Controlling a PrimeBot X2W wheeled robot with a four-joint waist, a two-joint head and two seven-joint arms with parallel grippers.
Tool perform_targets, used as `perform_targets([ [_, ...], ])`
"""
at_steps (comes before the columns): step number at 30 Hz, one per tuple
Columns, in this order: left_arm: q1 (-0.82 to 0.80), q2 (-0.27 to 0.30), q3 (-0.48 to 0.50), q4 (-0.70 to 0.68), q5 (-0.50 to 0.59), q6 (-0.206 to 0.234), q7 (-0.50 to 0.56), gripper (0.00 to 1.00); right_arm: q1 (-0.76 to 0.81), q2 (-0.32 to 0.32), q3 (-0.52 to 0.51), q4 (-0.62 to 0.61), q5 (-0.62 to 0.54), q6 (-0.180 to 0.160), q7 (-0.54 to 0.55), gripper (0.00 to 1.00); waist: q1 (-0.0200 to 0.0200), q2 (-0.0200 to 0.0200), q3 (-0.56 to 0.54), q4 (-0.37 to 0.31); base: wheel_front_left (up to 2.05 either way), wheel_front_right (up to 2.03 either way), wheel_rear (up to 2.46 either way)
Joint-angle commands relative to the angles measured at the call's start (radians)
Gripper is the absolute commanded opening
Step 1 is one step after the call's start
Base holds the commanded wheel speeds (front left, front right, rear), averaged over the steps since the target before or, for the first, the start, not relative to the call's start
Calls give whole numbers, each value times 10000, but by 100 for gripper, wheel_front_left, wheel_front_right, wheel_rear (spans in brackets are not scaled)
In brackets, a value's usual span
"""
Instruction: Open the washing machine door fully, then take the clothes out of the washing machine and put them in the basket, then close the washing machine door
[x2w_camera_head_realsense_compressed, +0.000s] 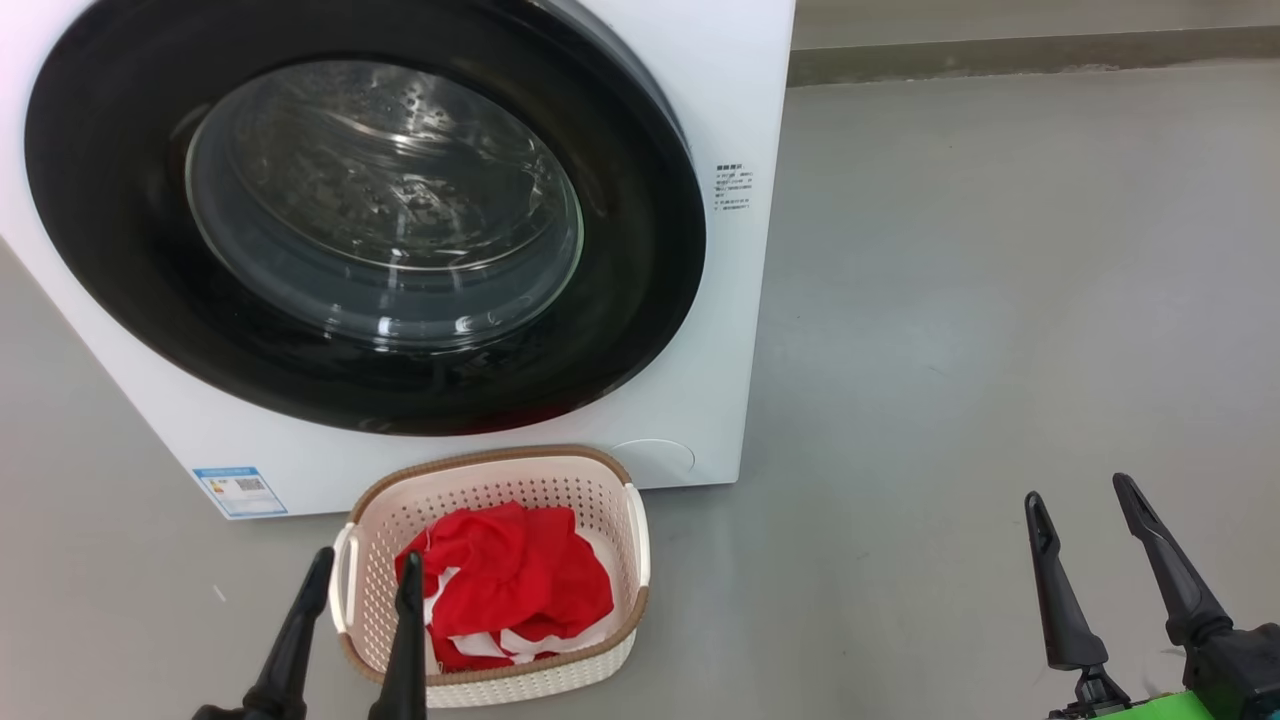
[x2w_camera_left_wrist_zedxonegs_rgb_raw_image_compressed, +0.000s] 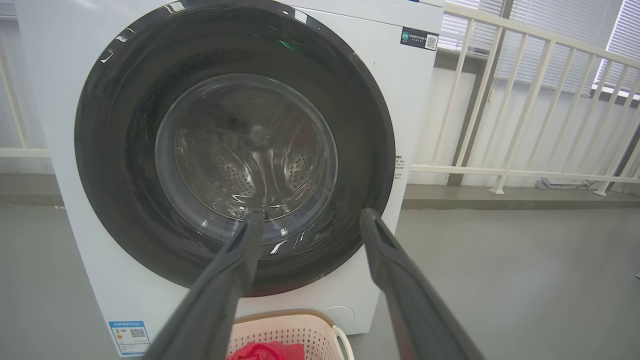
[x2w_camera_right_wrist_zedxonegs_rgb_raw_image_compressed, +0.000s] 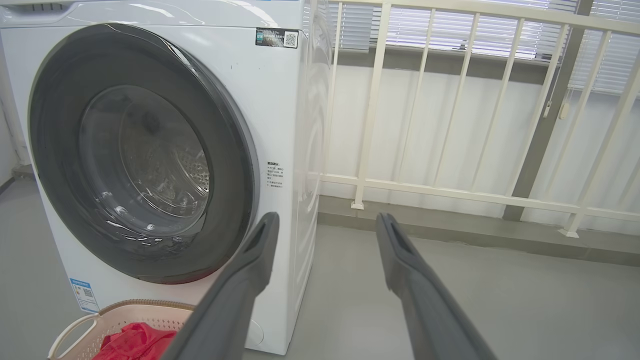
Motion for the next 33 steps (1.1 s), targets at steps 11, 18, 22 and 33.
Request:
perform_targets([
  [11,1,-27,-14,379,-353,-18,144,0,-33,72,49,438,540,-1,75,0,9,0,39,14,0,0,0],
  [18,-111,12,54,524,-1186,-72,322,0,-197,-4,112,619,1465,-4,239,0,2,0,46,27,0,0,0],
  [22,-187,30,93,620,-1660,-108,422,0,-297,-39,148,722,1986,-5,332,0,1,0,54,34,0,0,0],
  [33,-359,68,196,842,-2825,-196,675,0,-516,-115,220,955,3261,-8,571,0,1,0,64,51,0,0,0],
])
